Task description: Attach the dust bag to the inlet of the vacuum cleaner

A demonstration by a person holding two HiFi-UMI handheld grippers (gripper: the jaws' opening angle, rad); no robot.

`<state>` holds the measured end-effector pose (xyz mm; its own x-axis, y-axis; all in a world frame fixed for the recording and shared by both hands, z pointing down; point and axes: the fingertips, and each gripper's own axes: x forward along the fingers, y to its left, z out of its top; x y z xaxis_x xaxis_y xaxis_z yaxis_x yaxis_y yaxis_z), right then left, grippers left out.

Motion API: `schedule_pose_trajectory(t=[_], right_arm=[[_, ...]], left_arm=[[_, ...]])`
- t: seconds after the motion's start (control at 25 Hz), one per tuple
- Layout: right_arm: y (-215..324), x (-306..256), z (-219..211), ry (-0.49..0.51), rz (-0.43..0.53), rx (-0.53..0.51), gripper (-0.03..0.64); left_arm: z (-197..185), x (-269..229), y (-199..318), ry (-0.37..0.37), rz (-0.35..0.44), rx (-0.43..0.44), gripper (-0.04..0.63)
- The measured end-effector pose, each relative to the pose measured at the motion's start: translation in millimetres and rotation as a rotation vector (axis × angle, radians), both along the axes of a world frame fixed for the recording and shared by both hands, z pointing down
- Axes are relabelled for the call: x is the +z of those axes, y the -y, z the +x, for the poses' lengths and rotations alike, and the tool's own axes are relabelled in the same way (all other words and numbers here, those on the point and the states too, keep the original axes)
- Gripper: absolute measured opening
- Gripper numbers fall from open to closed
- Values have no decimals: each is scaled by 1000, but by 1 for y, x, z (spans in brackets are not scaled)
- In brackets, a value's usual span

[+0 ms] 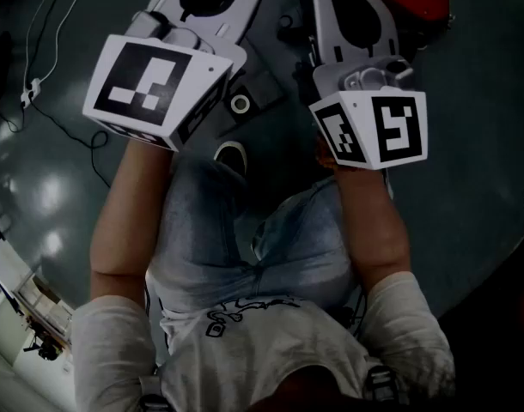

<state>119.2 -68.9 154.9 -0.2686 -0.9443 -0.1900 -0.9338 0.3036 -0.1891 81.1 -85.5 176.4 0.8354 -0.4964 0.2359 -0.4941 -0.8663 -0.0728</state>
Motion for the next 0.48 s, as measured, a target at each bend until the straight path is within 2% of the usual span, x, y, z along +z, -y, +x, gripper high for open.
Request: schedule_pose_trajectory(t=[0.08,0.24,0.32,0.48], right_arm=[[16,9,-22,-35,-25,-30,12],[48,10,-47,-74,-50,-29,12],[63,11,-59,-136,-86,-51,12],[64,40,-107,-315,-171,-217,12]], left_arm=[[-29,10,14,-6,-45,-16,3],[-82,21,41,16,-38,-29,3],[-103,30,52,15,-67,-43,3],[-128,81,61,60,-135,-45,3]])
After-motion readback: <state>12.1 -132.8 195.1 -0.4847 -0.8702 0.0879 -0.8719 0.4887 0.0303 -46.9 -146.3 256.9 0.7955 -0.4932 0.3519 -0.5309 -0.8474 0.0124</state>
